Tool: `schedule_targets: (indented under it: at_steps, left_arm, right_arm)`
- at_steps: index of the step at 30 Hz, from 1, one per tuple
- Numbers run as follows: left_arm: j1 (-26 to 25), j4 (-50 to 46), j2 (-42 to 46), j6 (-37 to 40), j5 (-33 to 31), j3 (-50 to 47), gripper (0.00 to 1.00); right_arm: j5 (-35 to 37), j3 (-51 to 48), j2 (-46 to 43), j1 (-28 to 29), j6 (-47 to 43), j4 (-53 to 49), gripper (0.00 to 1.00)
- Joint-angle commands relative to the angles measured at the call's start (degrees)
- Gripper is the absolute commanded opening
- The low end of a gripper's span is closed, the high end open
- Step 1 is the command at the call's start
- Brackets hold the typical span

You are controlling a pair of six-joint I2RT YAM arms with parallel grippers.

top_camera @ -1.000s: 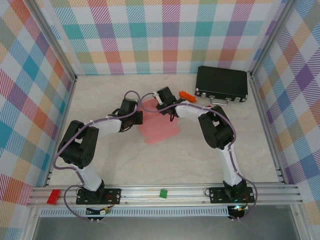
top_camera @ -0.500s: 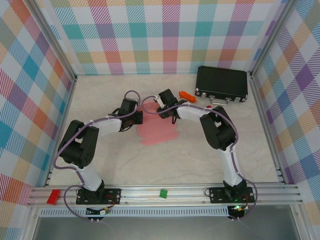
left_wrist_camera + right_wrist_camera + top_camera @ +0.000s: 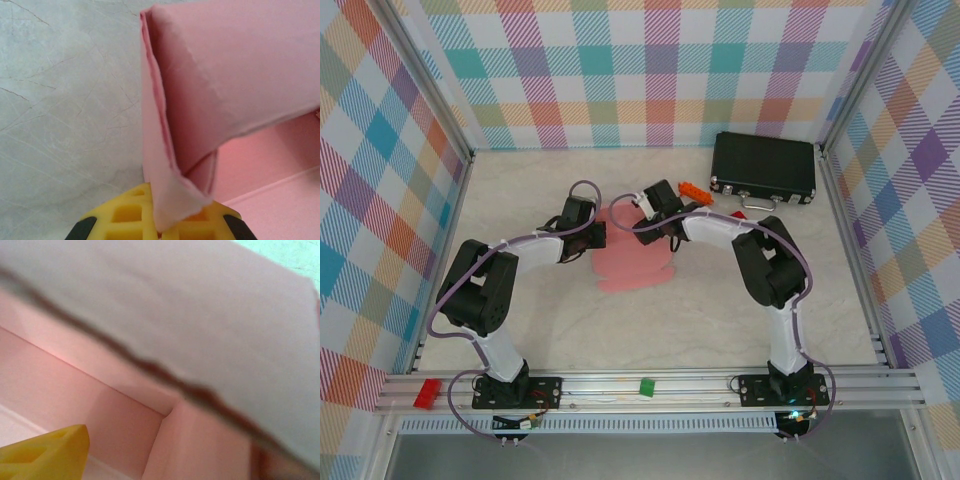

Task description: Fold the paper box

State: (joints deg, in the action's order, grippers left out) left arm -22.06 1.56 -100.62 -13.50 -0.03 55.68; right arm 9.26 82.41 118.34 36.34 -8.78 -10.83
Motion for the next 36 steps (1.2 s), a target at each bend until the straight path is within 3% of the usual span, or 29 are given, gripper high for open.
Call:
schedule_targets:
  at_steps: [1,12,21,30,36]
  left_arm:
    - [-1.0,-2.0,-1.5,-0.3,1.0,1.0,0.00]
    - [-1.0,-3.2,-1.4,-1.2,1.0,1.7,0.00]
    - [-1.0,-9.8,-1.2,-4.7,0.6,4.8,0.00]
    - [-1.0,-16.4,0.3,-20.8,0.8,6.2,0.00]
    - [-0.9,-17.0,3.8,-31.9,0.8,4.3,0.00]
  right_arm:
    - [-2.9,-1.4,-2.5,-0.4,0.3,-0.6,0.76]
    - [-4.2,-6.5,-7.4,-0.8,1.6,0.0,0.77]
    - [-4.0,-10.2,-15.5,-1.9,7.3,-2.0,0.78]
    - [-7.3,-17.1,-27.3,-4.1,18.7,-8.7,0.78]
    - [-15.5,-23.4,-34.7,-5.0,28.3,-10.0,0.78]
